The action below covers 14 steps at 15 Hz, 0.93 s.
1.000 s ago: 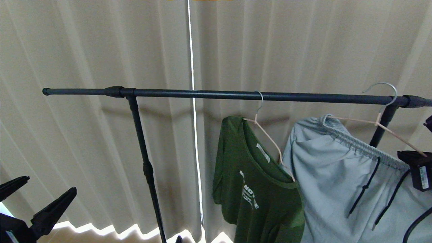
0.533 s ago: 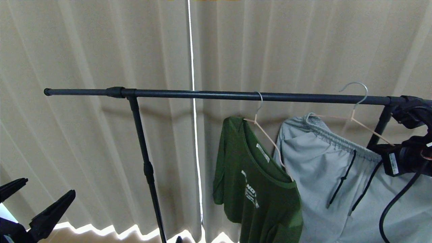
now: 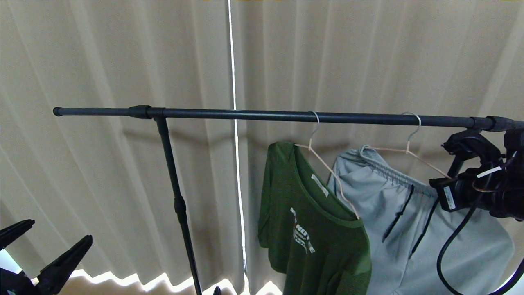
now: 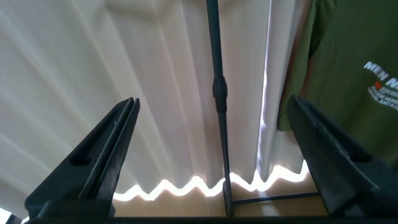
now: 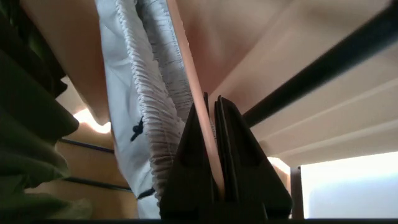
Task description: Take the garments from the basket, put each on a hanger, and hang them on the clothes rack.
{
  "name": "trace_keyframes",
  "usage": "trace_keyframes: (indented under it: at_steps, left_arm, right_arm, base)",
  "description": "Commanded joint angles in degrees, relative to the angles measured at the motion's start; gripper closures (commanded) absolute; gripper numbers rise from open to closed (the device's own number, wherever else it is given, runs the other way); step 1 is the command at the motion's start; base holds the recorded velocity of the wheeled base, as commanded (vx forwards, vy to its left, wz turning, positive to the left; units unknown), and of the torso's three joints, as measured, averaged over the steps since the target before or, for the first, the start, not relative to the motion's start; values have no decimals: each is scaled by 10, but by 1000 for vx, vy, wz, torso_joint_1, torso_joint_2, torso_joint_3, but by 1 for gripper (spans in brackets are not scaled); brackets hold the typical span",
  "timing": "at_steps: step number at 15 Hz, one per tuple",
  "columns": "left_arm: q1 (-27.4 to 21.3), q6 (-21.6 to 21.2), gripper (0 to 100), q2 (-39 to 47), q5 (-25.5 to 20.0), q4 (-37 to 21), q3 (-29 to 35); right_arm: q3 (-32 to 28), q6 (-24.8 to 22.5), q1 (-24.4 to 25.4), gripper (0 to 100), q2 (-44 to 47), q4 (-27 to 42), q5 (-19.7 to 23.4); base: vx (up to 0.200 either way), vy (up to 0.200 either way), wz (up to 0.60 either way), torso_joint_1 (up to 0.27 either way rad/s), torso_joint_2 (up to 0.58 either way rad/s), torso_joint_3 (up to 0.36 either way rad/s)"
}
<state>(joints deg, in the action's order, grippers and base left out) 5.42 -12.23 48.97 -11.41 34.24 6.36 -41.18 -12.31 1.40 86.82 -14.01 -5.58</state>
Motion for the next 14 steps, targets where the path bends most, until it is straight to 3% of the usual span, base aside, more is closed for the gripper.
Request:
trace_keyframes:
  at_steps: [1, 3, 4, 6, 11, 14]
  left_arm:
    - [0, -2, 0, 2, 0, 0, -5]
    - [0, -2, 0, 2, 0, 0, -6]
    - [0, -3, 0, 1, 0, 0, -9]
    - [1, -8, 0, -9, 1, 1, -18]
    - [6, 6, 0, -154, 5, -9, -64]
    - [6, 27, 0, -230, 45, -41, -64]
  right_arm:
    - [1, 0, 1, 100, 5, -1, 0]
    - [11, 0, 2, 100, -1, -1, 0]
    - [28, 1, 9, 0, -19, -3, 3]
    - [65, 14, 33, 0, -54, -47, 4]
    - [207, 38, 95, 0, -180, -209, 11]
    - [270, 42, 95, 0, -278, -241, 12]
  base:
    - [0, 0, 0, 0, 0, 0]
    - [0, 0, 0, 0, 0, 0]
    - [0, 0, 0, 0, 0, 0]
    - [0, 0, 0, 0, 0, 0]
    - [0, 0, 0, 0, 0, 0]
    - [0, 0, 0, 0, 0, 0]
